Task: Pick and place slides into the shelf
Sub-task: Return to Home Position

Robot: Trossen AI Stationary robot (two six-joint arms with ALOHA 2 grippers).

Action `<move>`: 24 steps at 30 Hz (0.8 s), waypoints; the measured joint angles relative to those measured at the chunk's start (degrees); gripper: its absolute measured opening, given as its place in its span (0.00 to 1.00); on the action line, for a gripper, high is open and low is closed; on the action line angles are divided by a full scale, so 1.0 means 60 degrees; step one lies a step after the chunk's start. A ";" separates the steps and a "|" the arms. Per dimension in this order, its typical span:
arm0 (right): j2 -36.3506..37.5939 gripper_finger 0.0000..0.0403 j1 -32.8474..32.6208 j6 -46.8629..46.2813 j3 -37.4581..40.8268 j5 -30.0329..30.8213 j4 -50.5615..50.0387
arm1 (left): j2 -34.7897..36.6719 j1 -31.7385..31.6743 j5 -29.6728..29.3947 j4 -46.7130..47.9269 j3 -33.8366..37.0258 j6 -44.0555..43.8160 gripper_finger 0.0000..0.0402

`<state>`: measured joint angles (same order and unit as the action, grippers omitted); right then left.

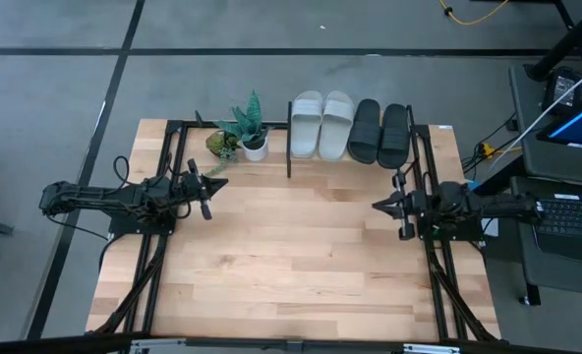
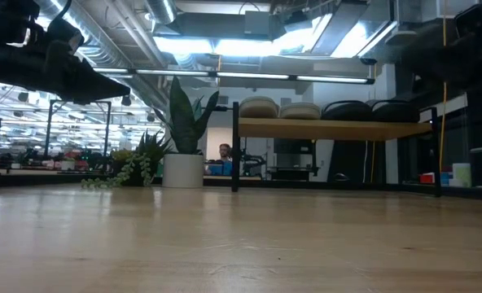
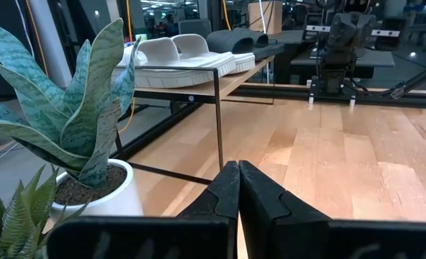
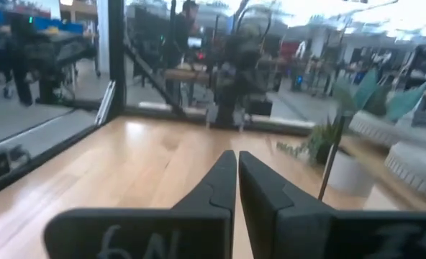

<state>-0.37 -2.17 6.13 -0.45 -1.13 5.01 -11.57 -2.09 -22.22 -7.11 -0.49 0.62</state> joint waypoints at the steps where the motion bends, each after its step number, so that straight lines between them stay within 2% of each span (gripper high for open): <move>1: 0.0064 0.05 -0.0031 -0.0002 -0.0001 0.0000 -0.0253 | 0.0004 0.0000 -0.0003 0.0000 0.0000 0.0000 0.00; 4: 0.0048 0.05 -0.0060 -0.0007 0.0004 0.0000 -0.0658 | 0.0003 0.0000 0.0001 0.0004 0.0000 0.0000 0.00; 24: -0.0001 0.05 -0.0056 -0.0721 0.0004 0.0000 -0.0666 | 0.0002 -0.0004 0.0001 0.0022 0.0000 0.0001 0.00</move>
